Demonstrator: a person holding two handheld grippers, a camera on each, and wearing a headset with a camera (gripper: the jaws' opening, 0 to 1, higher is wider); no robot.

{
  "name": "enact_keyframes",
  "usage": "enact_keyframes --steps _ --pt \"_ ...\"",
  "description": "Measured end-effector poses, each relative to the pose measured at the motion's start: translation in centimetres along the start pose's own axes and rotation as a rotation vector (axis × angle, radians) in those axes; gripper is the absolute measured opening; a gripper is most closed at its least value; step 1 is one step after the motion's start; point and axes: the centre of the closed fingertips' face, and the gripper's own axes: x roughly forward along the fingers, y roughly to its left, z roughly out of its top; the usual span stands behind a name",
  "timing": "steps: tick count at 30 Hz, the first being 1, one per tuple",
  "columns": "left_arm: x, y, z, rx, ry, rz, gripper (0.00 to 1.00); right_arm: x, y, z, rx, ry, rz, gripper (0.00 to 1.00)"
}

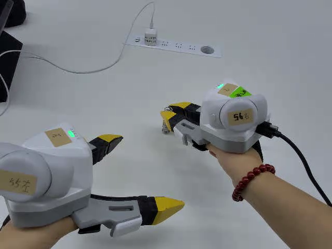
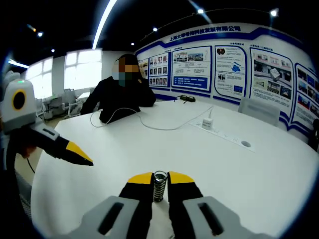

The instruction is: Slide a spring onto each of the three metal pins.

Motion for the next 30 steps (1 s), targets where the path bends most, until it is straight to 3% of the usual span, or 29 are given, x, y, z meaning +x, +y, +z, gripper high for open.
enact_keyframes --steps 4,17,19,30 --pt "0.0 0.1 0.1 -0.009 -0.006 0.004 0.98 0.2 0.1 -0.7 -0.030 0.022 -0.001 0.12" --pt "-0.3 0.4 -0.1 0.009 0.010 0.015 0.97 0.5 0.1 -0.6 -0.003 0.019 -0.003 0.12" --pt "-0.3 0.4 -0.1 0.015 0.015 0.014 0.97 0.4 0.0 -0.6 0.053 0.014 -0.011 0.16" --pt "-0.2 0.5 0.7 0.043 -0.002 0.026 0.96 -1.4 0.2 0.9 0.057 -0.013 -0.001 0.29"
